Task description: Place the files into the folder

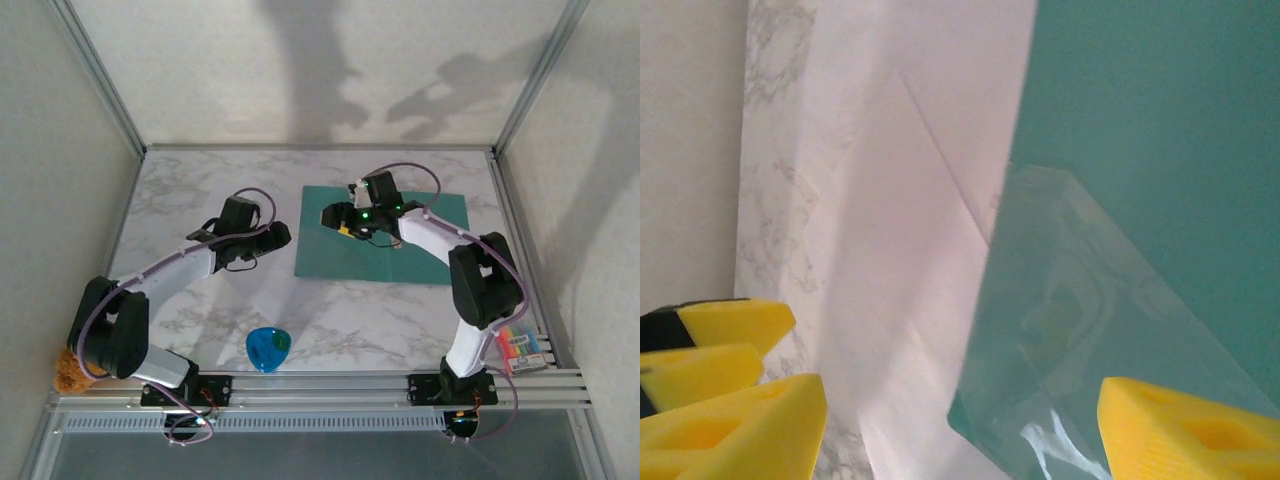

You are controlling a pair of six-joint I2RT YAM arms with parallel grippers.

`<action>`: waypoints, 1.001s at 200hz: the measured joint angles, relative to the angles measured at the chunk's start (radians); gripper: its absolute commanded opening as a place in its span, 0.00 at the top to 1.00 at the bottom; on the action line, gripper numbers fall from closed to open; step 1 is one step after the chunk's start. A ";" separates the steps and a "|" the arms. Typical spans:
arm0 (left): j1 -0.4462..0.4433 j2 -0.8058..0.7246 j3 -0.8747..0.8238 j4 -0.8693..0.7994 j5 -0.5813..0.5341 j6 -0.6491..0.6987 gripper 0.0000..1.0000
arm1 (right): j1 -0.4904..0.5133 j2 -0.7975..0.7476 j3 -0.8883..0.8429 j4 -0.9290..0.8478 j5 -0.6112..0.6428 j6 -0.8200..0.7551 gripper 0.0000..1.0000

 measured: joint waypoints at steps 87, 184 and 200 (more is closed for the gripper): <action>0.020 -0.171 -0.111 -0.087 -0.026 -0.040 0.06 | 0.103 0.276 0.508 -0.106 0.018 -0.005 0.30; 0.020 -0.201 -0.263 0.003 0.085 -0.073 0.08 | 0.138 0.335 0.504 -0.160 0.041 -0.052 0.32; 0.020 -0.197 -0.283 0.022 0.089 -0.076 0.08 | 0.138 0.335 0.473 -0.157 0.045 -0.051 0.32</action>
